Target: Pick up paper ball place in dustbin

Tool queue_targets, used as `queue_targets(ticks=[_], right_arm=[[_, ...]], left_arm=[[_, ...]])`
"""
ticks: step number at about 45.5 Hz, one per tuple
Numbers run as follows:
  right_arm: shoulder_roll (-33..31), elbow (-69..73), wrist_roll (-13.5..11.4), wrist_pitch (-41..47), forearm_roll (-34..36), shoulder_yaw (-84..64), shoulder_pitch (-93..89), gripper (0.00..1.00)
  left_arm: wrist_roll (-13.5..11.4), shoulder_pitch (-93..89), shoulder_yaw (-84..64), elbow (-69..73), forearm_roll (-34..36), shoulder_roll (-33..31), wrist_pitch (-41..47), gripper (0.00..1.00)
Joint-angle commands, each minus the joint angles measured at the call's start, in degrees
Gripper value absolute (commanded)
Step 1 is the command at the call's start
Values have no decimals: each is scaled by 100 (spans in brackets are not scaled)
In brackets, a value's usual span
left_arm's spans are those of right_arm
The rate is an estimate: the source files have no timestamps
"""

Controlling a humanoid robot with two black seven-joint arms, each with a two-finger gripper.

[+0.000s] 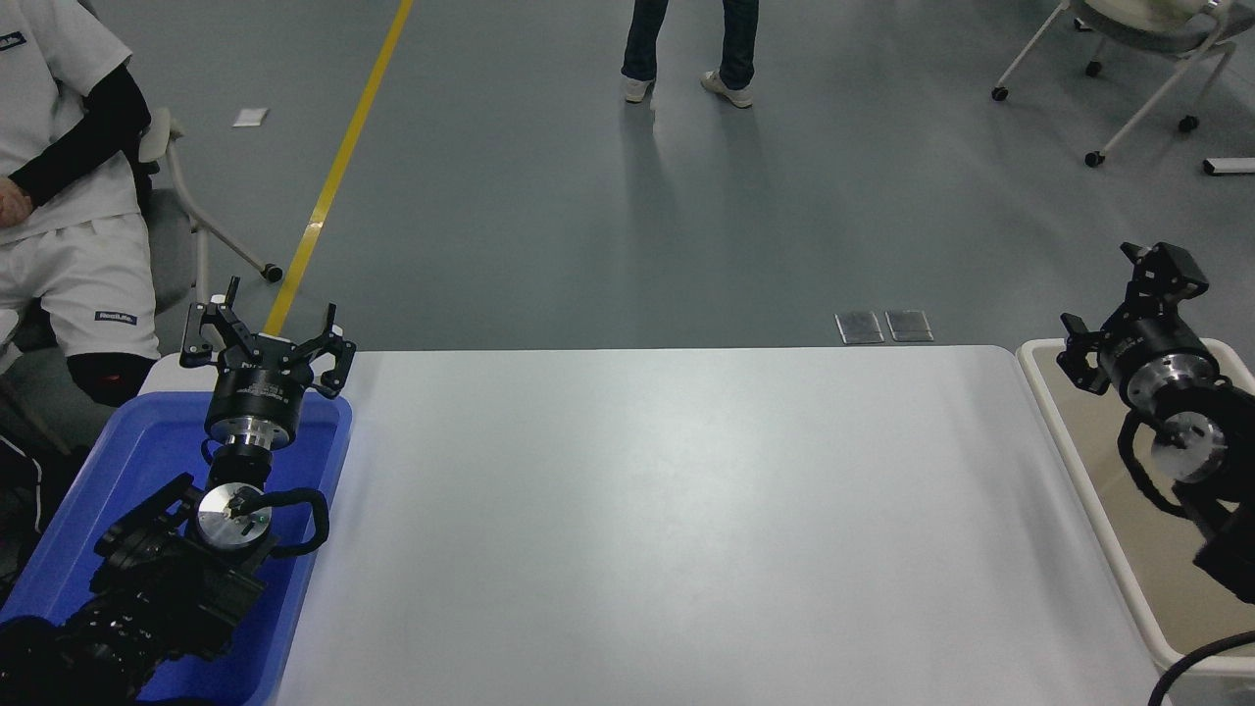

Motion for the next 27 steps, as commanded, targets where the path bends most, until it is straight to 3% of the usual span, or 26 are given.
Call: queue_targets(ticks=[1, 13, 27], right_arm=[[590, -21, 1039, 254, 79, 80, -191, 100], [1021, 418, 1171, 105, 88, 80, -613, 100], [978, 1956, 1083, -1398, 105, 106, -833, 100]], left_arm=[[0, 0, 0, -1, 0, 0, 0, 99], [0, 0, 0, -1, 0, 0, 0, 99], [0, 0, 0, -1, 0, 0, 0, 99]])
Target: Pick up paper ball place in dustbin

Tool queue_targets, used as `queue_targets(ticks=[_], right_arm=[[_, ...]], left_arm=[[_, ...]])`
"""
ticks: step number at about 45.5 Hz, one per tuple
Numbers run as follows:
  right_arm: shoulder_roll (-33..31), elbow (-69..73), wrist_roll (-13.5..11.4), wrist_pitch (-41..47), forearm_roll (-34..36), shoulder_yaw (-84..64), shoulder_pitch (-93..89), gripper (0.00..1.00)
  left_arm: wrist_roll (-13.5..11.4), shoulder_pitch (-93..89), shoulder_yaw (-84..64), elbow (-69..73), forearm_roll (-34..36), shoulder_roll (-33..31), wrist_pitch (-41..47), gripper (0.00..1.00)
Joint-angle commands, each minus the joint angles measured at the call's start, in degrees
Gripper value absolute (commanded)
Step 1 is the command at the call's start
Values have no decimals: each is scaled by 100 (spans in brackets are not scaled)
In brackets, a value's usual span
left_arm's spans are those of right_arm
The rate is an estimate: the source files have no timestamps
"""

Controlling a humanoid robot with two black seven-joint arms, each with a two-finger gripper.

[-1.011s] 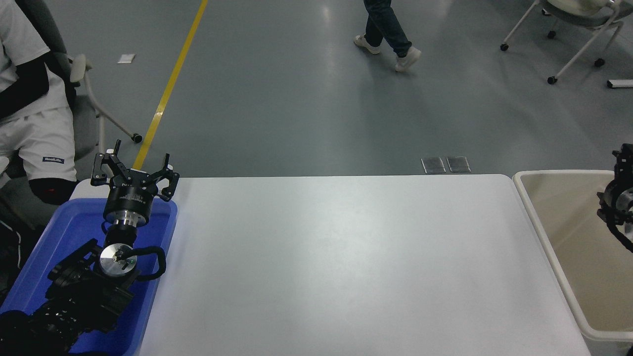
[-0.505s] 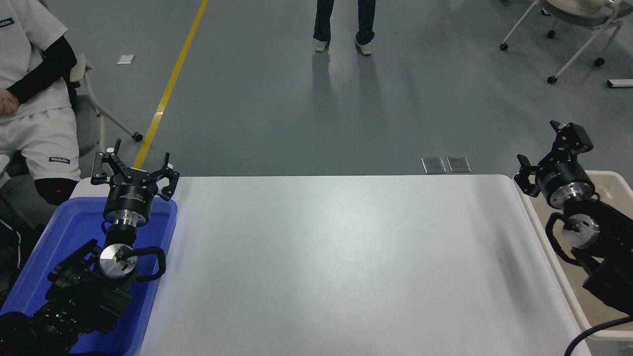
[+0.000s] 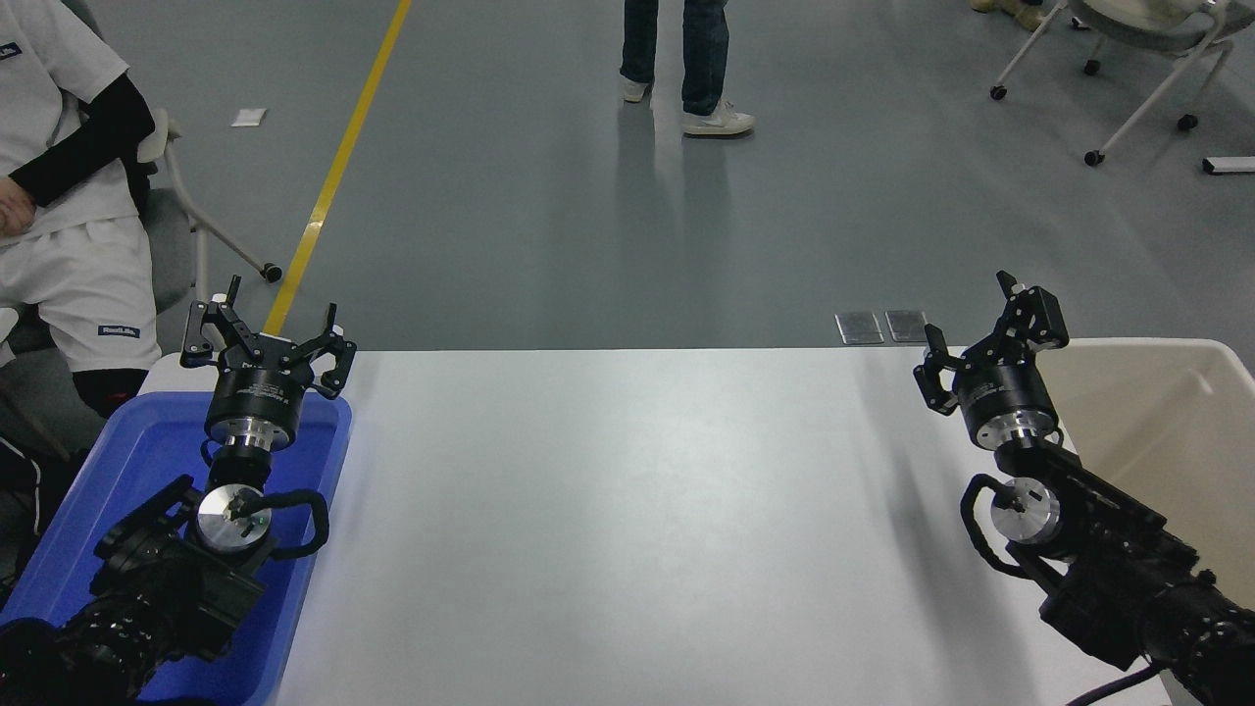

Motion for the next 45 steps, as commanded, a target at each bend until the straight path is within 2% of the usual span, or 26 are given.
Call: queue_targets(ticks=[1, 7, 13, 24, 45], right_arm=[[-29, 937, 42, -870, 13, -5, -191, 100], [-179, 920, 25, -827, 13, -58, -261, 100], [-434, 885, 51, -291, -5, -50, -358, 100], [-741, 1201, 121, 96, -5, 47, -595, 100], [-847, 1087, 121, 193, -31, 47, -631, 100]], left_arm=[[0, -1, 0, -2, 0, 0, 0, 99], [0, -1, 0, -2, 0, 0, 0, 99], [0, -1, 0, -2, 0, 0, 0, 99], [0, -1, 0, 7, 0, 0, 0, 99], [0, -1, 0, -2, 0, 0, 0, 99]])
